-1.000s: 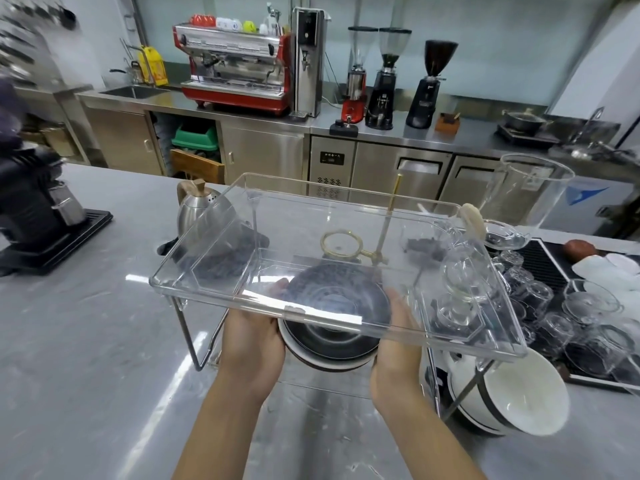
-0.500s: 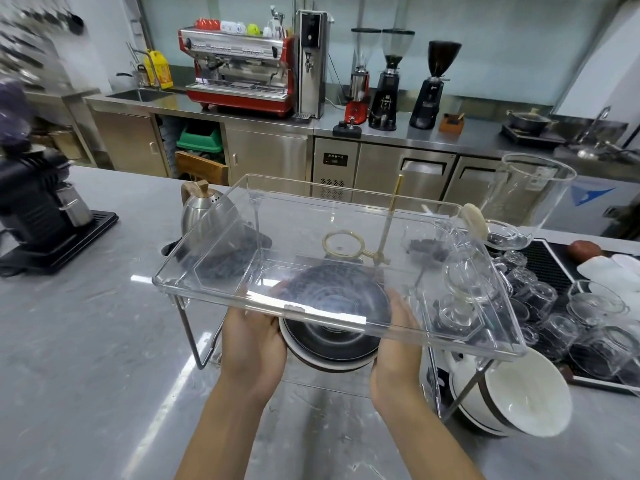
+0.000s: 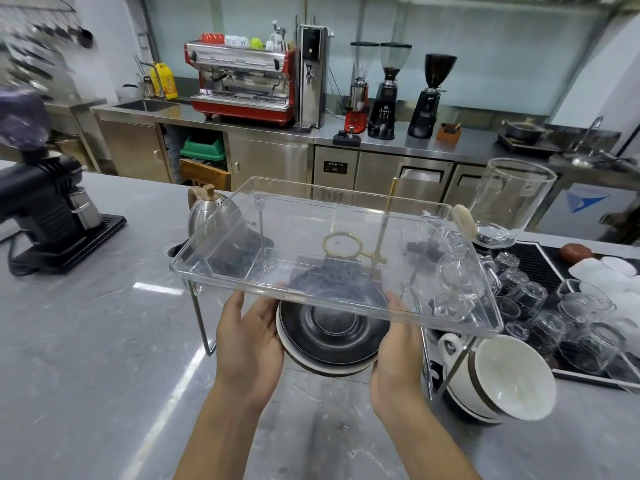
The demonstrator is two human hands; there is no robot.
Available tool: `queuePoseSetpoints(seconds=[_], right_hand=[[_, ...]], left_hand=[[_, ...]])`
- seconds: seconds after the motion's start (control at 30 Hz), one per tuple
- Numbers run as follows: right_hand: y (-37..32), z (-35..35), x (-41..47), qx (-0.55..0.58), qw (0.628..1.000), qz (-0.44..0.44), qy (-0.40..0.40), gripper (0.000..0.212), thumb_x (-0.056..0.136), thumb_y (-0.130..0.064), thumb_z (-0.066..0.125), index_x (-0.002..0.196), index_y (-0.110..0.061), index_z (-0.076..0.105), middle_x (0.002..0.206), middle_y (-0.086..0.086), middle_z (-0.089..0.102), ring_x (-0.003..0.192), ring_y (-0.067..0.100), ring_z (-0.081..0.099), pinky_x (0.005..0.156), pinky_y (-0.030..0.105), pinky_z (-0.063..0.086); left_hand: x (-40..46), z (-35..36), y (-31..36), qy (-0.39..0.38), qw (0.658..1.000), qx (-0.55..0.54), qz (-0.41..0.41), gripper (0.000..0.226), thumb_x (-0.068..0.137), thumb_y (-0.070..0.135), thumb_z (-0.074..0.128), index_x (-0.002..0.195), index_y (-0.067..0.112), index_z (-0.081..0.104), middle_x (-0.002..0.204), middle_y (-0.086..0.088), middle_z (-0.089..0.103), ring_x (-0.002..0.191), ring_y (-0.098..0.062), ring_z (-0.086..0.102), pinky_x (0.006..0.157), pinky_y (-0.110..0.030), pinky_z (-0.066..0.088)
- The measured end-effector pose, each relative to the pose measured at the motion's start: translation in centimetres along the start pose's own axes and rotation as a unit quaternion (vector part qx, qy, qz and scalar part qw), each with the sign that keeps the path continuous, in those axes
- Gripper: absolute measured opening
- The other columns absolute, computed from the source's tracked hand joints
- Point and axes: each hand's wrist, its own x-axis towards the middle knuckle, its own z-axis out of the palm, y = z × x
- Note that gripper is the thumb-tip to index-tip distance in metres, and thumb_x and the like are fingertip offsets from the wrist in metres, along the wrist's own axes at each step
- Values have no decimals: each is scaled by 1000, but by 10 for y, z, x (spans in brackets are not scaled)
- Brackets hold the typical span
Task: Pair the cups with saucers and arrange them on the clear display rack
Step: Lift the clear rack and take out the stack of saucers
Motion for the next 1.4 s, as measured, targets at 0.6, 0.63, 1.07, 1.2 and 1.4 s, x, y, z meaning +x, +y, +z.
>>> queuePoseSetpoints(seconds=[0.6,0.63,1.07,1.2,1.4], right_hand=[[11,-21,-66,13,1000,-27,4,33,102,-19,46,128,-28,64,121,-27,65,120,-10,54,102,19,39],[11,-23,-71,15,1000,-26,3,31,102,-19,46,123,-32,66,119,-29,65,118,-14,53,98,16,39],[25,-58,-122,30,999,10,-15,30,102,-18,47,111,-34,70,122,-26,69,114,-14,60,98,19,43],[36,-71,-135,31,999,20,-11,32,102,-16,48,124,-25,68,129,-15,69,124,2,60,109,33,43],[48,-96,-150,7,999,45,-4,36,103,-19,45,134,-21,63,135,-7,65,132,13,56,116,46,39]], left_hand=[[-75,-27,1,10,1000,11,5,64,103,52,34,122,3,70,125,-15,74,113,-24,72,97,-41,47],[-79,-29,1,10,1000,14,6,64,103,52,33,121,3,71,125,-14,74,115,-24,71,98,-42,47],[-137,-55,-21,24,1000,9,-15,63,102,50,35,110,6,79,127,-13,73,120,-26,68,100,-44,45],[-150,-62,-31,35,999,17,-29,61,102,49,36,109,8,80,127,-11,74,121,-26,66,101,-44,45],[-163,-72,-48,46,996,32,-62,59,102,49,36,111,9,80,128,-10,73,123,-26,66,102,-44,45]])
